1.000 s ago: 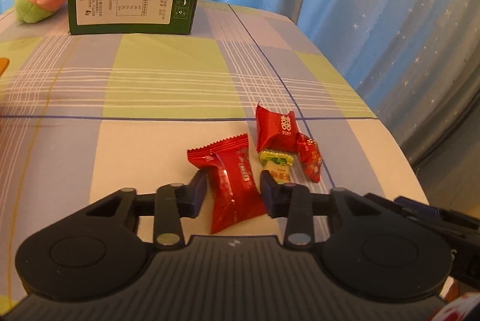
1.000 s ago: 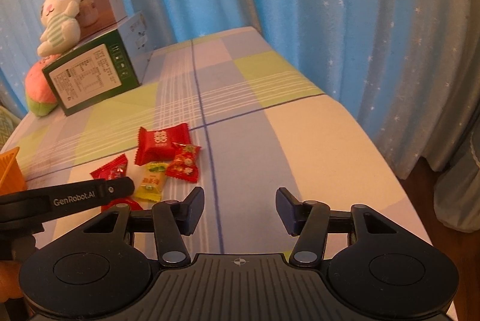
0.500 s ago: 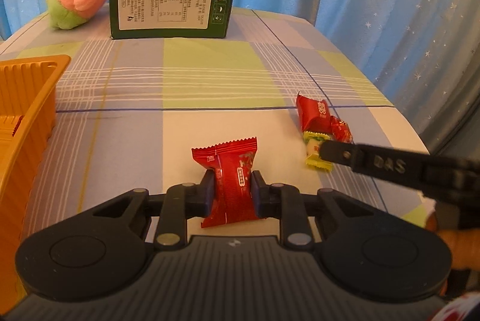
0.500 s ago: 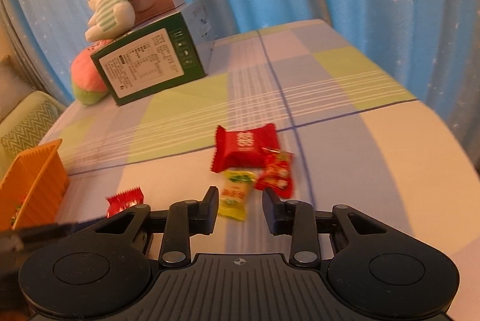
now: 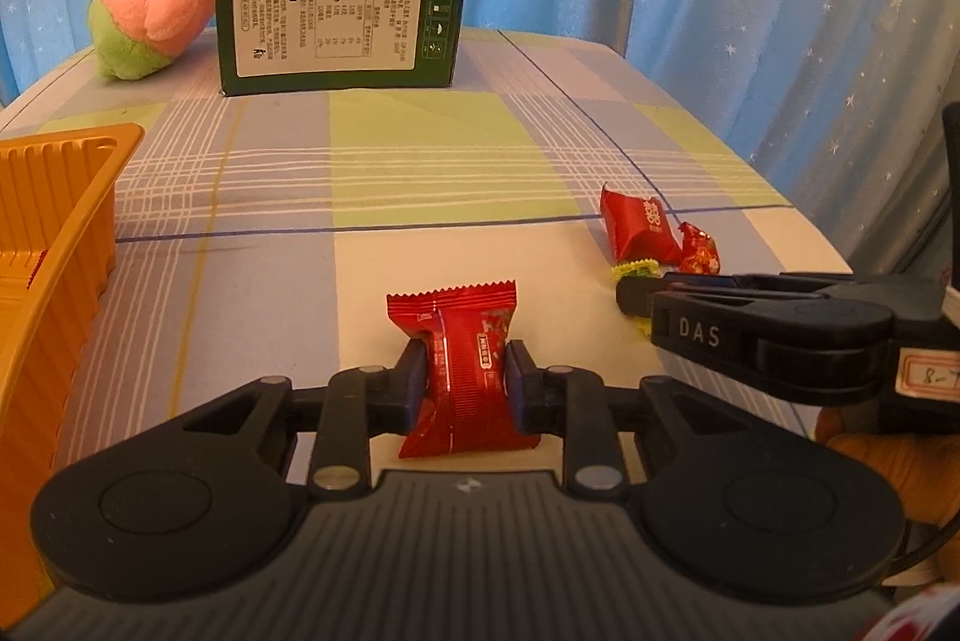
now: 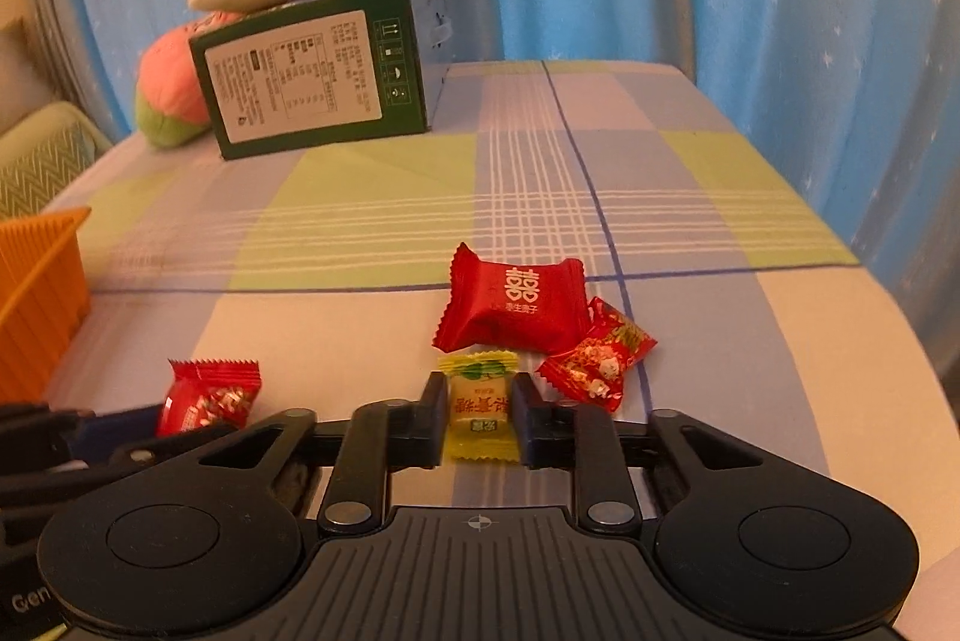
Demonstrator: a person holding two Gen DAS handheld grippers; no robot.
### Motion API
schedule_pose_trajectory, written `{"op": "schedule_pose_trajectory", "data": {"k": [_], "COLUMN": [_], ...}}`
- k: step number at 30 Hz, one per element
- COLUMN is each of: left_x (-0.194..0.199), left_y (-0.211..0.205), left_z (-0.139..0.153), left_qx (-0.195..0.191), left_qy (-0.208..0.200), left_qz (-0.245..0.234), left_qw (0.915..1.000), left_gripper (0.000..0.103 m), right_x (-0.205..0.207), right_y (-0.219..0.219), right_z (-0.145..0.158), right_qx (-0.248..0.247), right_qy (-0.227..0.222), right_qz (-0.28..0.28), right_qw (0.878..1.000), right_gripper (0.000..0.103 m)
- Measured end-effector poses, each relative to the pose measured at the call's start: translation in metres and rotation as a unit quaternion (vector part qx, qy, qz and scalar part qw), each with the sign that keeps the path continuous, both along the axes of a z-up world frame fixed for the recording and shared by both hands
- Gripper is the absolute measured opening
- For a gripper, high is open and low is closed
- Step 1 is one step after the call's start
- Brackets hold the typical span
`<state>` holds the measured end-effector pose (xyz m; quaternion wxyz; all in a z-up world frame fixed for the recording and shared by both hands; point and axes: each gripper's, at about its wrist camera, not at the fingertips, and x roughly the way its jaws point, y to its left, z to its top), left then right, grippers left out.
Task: Organize snacks
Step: 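Grasp a red candy with the left tool while the right tool grasps the yellow-green candy, then carry the red candy and yellow-green candy over the orange tray with both tools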
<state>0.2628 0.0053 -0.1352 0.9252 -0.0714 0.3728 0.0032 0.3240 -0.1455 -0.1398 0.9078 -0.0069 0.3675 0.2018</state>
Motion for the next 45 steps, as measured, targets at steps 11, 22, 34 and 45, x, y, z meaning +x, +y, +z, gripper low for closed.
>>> {"op": "schedule_pose_trajectory", "data": {"k": [11,22,34,45], "left_x": [-0.008,-0.054,-0.130,-0.189], "left_y": [-0.001,-0.004,-0.002,0.000], "left_z": [0.005,0.032,0.066,0.101], "left_qx": [0.015,0.001,-0.002,0.003], "left_qy": [0.004,0.004,0.008,-0.012], "left_qz": [-0.003,-0.008,-0.010,-0.012], "left_qw": [0.9999,1.0000,0.9999,0.9998], "left_gripper": [0.022,0.022,0.022,0.022], "right_x": [-0.009,-0.062,-0.150,-0.222], "right_y": [-0.012,-0.020,-0.039,-0.039], "right_z": [0.009,0.038,0.064,0.097], "right_qx": [0.013,0.031,0.048,0.045], "right_qy": [0.010,0.006,0.026,0.010], "right_qz": [-0.014,-0.019,-0.061,-0.060], "right_qw": [1.000,0.999,0.997,0.997], "right_gripper": [0.020,0.020,0.020,0.020]}}
